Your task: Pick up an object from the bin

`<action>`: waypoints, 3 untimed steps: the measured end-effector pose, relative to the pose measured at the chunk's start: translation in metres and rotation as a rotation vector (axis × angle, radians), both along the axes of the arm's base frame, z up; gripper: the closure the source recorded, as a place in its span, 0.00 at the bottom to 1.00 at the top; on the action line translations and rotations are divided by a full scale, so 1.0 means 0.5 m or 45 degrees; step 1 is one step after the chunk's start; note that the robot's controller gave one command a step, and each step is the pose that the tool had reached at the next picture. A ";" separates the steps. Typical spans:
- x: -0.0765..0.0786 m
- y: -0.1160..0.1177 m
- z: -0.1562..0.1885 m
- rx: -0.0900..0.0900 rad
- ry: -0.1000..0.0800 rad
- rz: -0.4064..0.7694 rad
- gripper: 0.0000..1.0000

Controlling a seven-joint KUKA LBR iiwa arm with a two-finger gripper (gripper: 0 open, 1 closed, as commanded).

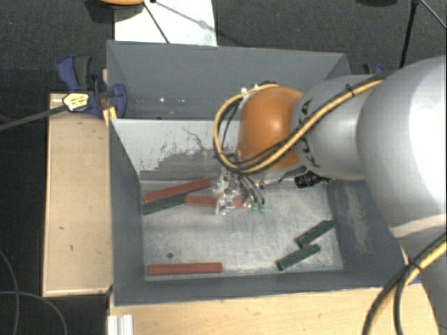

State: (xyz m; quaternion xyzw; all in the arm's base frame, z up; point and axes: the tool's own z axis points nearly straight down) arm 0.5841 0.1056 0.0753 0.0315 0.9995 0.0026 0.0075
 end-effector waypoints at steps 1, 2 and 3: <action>0.000 0.000 0.000 0.000 0.000 0.000 1.00; 0.004 -0.012 0.067 -0.006 0.022 0.048 1.00; -0.030 0.019 0.332 -0.005 0.017 0.005 1.00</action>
Offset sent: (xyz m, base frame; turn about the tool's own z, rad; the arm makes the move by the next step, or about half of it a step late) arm 0.0053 -0.0081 0.0505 -0.0521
